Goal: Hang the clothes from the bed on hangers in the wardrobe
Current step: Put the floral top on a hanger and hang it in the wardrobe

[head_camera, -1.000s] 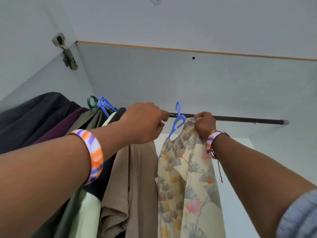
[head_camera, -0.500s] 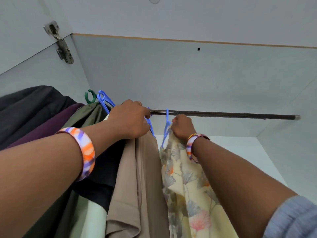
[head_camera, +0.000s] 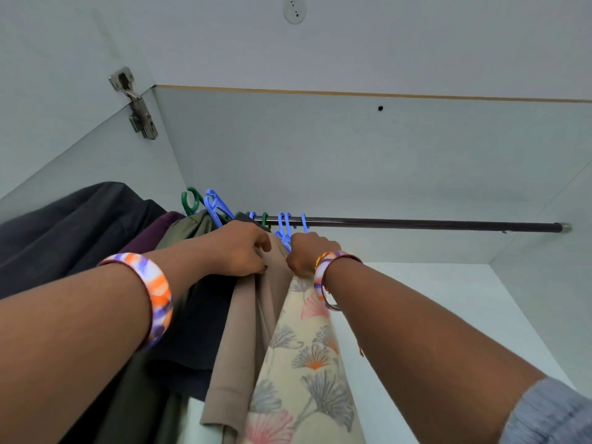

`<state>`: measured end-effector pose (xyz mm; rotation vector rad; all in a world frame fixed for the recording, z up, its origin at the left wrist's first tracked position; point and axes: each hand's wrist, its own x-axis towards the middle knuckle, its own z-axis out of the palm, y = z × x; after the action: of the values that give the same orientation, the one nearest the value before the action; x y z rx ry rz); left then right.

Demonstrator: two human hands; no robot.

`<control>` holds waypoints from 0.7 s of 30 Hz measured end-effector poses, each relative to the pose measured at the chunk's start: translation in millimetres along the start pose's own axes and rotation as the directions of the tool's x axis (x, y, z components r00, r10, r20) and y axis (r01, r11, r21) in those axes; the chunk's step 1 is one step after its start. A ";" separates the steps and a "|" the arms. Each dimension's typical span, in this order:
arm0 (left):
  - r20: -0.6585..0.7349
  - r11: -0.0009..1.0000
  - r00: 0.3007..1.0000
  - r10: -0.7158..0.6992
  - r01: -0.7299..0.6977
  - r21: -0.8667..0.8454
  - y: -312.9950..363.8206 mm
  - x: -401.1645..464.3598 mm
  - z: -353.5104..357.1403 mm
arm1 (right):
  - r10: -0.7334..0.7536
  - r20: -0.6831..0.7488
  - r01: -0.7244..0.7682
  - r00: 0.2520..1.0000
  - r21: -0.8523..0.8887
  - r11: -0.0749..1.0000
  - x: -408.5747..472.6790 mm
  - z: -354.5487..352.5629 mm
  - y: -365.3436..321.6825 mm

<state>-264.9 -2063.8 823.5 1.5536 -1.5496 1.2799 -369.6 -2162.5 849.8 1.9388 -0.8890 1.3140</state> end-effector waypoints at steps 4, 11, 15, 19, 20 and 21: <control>-0.085 0.992 0.996 -0.026 0.015 -0.129 -1.4 -8.4 -15.5 | -0.146 -0.302 0.092 0.942 -0.186 0.978 -22.1 -16.7 -14.4; -0.137 0.980 0.979 -0.153 0.132 -0.146 11.9 -37.4 -39.7 | -0.398 -0.392 0.358 0.829 -0.175 0.917 -61.7 -36.7 -39.9; -0.058 0.985 0.987 -0.149 0.143 -0.097 18.6 -72.2 -46.7 | -0.411 -0.392 0.439 0.823 -0.020 0.898 -91.4 -31.5 -43.0; 0.152 0.968 0.976 -0.154 0.180 -0.174 24.4 -115.4 -53.5 | -0.452 -0.449 0.529 0.771 0.055 0.847 -128.4 -20.1 -42.7; 0.179 0.969 0.970 -0.162 0.191 -0.158 24.2 -127.1 -54.2 | -0.428 -0.456 0.514 0.780 0.079 0.854 -138.6 -16.6 -44.1; 0.198 0.972 0.966 -0.168 0.195 -0.129 23.4 -139.4 -55.0 | -0.400 -0.480 0.506 0.781 0.112 0.855 -150.2 -16.1 -46.7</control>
<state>-279.6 -1962.2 711.9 1.7139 -1.5348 0.9204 -381.8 -2095.1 707.2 1.7540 -0.0206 1.5071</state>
